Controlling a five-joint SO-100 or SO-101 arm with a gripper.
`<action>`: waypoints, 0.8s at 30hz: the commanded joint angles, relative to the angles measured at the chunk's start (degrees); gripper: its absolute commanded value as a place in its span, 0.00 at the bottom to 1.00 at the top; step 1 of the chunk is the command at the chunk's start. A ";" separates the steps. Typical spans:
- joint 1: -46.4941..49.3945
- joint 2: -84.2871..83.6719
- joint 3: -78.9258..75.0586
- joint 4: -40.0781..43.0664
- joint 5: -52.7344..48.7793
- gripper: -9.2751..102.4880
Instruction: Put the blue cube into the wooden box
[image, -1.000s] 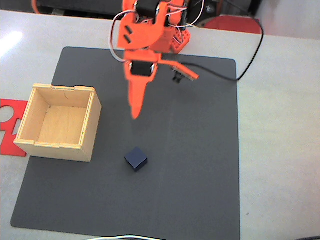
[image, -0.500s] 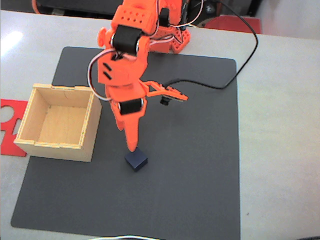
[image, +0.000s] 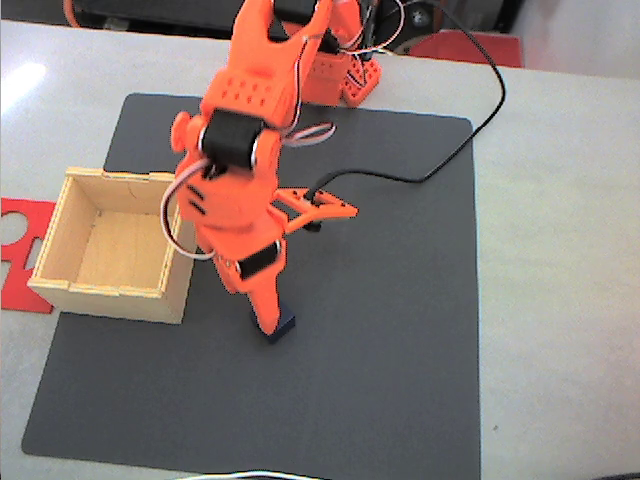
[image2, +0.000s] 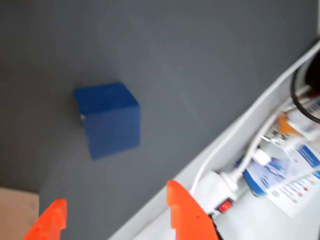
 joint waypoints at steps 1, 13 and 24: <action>-0.26 -2.46 -3.25 0.62 0.53 0.31; -2.29 -9.58 -5.89 0.09 6.42 0.32; -3.69 -14.24 -11.43 0.53 9.14 0.08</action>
